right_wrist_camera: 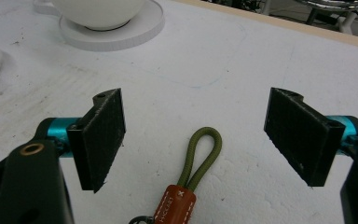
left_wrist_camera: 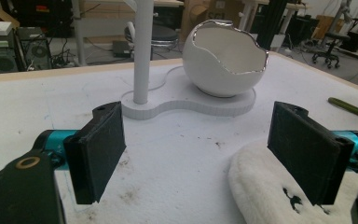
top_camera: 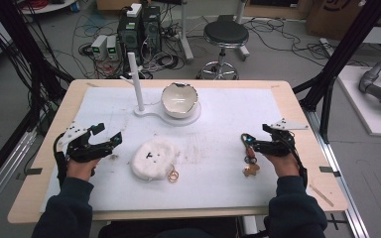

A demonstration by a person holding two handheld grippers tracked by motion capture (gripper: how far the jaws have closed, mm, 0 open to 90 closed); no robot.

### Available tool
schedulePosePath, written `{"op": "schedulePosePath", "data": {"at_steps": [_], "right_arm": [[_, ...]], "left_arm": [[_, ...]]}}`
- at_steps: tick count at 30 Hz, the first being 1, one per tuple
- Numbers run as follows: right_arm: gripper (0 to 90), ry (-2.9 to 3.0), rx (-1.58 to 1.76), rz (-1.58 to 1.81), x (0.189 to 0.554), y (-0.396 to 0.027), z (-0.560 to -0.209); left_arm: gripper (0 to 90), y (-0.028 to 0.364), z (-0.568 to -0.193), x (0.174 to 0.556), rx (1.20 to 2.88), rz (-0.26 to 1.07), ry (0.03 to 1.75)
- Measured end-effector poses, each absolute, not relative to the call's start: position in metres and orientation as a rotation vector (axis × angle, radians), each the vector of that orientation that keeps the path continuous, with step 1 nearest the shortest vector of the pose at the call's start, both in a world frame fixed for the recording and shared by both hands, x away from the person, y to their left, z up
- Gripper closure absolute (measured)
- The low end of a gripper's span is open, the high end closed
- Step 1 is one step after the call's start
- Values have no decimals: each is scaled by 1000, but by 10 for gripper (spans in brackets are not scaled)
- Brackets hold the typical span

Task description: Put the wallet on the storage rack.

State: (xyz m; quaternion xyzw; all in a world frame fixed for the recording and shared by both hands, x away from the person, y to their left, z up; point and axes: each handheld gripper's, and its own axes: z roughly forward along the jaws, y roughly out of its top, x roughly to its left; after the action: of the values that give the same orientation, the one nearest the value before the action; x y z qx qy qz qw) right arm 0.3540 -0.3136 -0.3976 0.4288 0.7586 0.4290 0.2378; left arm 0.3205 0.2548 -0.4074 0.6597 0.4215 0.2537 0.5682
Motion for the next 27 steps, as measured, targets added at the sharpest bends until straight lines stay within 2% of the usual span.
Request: {"op": "schedulePosePath", "data": {"at_steps": [21, 27], "right_arm": [[209, 2082, 1177, 1175, 351, -313, -398], [209, 2099, 1163, 1171, 347, -307, -397]], "left_arm": [[205, 236, -416, 326, 1647, 504, 946], [243, 229, -423, 326, 1700, 412, 940]]}}
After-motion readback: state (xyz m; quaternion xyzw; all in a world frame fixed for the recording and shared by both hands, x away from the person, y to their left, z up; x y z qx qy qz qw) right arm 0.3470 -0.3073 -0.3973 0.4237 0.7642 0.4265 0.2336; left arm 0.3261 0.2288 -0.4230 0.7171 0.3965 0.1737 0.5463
